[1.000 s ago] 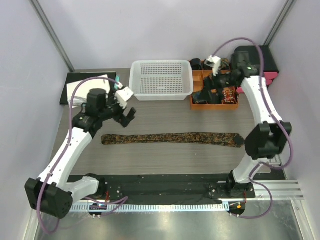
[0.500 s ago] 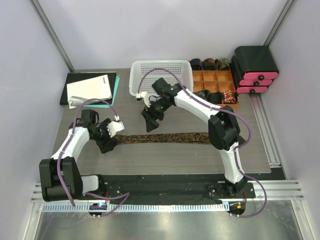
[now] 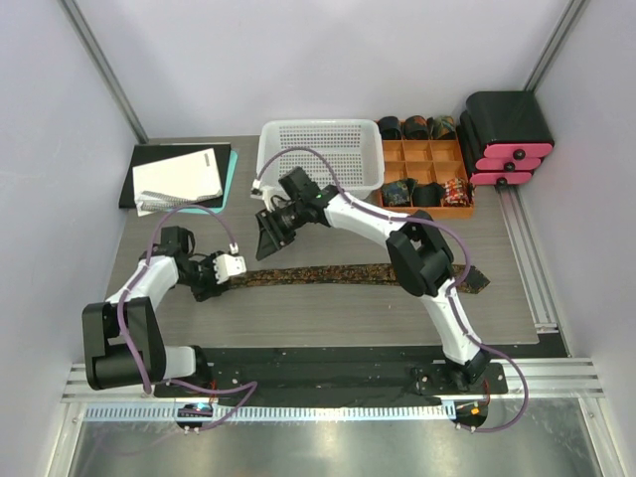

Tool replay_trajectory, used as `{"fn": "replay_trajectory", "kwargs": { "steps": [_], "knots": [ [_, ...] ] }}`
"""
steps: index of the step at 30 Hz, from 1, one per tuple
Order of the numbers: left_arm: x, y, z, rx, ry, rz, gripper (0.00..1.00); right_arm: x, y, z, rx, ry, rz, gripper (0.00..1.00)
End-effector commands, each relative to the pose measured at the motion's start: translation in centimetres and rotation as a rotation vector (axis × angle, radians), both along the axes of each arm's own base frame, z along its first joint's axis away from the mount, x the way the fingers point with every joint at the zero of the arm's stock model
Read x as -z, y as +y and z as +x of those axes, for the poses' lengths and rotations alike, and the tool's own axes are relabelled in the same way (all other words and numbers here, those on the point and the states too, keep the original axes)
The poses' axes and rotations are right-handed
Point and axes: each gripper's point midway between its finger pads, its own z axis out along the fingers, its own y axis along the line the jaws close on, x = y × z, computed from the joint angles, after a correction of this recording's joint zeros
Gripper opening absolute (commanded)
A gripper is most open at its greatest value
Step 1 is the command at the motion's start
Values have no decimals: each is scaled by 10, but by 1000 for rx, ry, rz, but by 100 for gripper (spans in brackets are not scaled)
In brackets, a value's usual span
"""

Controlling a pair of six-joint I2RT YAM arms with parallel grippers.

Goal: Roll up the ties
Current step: Roll the tie at the center of the board.

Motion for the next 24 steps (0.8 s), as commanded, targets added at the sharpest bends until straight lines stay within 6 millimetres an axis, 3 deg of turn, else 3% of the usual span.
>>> {"fn": "replay_trajectory", "kwargs": {
  "steps": [1, 3, 4, 5, 14, 18, 22, 24],
  "knots": [
    [-10, -5, 9, 37, -53, -50, 51, -1, 26, -10, -4, 28, 56, 34],
    [-19, -5, 17, 12, -79, -66, 62, 9, 26, -8, -6, 5, 41, 34],
    [-26, -3, 22, 4, -94, -66, 74, 12, 26, -6, -1, 0, 35, 33],
    [-29, -3, 25, -4, -101, -73, 77, 15, 26, -6, -3, -12, 31, 33],
    [-11, 2, 32, 47, -53, -49, 84, 37, 28, -6, 5, -30, -12, 31],
    [-5, -3, 18, 92, 41, -74, 82, 41, 26, -10, -3, -20, -19, 32],
    [-1, -3, 15, 97, 49, -71, 53, 33, 26, -9, -10, -31, -6, 31],
    [0, -3, 19, 96, 28, -68, 45, 26, 28, -9, -14, -33, 9, 31]
  ]
}}
